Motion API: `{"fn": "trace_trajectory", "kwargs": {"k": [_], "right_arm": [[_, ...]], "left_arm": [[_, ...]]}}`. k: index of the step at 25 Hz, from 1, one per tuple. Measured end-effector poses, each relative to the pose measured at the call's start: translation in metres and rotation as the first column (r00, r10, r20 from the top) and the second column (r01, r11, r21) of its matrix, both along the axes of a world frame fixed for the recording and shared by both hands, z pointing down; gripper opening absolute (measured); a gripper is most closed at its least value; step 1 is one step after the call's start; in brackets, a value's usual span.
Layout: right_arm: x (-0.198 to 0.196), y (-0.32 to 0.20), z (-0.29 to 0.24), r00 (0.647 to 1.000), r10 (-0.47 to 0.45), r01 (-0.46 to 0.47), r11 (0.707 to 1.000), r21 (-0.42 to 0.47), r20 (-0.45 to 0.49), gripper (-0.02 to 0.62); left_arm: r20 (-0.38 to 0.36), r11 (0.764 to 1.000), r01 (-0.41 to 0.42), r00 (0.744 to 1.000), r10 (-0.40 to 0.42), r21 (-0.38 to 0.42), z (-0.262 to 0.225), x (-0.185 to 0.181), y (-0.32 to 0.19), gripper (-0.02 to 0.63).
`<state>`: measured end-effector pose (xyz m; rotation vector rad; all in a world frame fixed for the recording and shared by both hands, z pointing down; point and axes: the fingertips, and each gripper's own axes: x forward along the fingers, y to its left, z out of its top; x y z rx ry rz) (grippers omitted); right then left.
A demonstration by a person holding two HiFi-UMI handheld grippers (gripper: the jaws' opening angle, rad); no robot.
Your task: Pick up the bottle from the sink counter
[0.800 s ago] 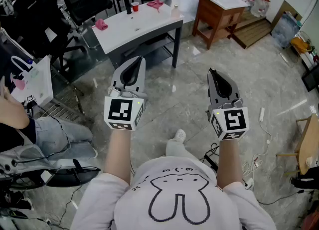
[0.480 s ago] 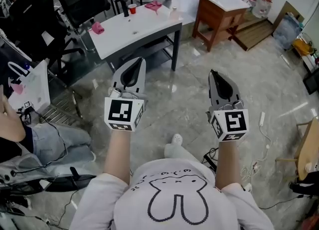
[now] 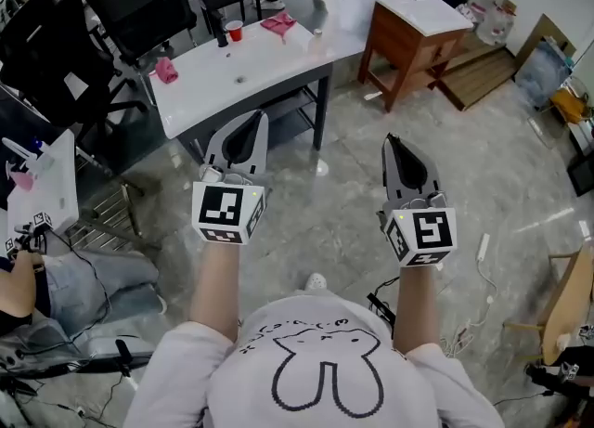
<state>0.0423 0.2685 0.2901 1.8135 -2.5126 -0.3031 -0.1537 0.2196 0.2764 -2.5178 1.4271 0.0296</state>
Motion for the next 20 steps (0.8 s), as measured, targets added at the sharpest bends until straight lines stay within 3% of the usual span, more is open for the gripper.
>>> {"fn": "trace_trajectory", "kwargs": {"k": [8, 20], "right_arm": [[0.03, -0.058, 0.001, 0.999, -0.021, 0.021, 1.0, -0.012, 0.026, 0.029], [0.05, -0.11, 0.011, 0.999, -0.011, 0.012, 1.0, -0.024, 0.035, 0.029]], "left_arm": [[0.016, 1.0, 0.021, 1.0, -0.02, -0.01, -0.001, 0.033, -0.051, 0.006], [0.025, 0.999, 0.003, 1.0, -0.003, -0.032, 0.012, 0.052, -0.109, 0.006]]}}
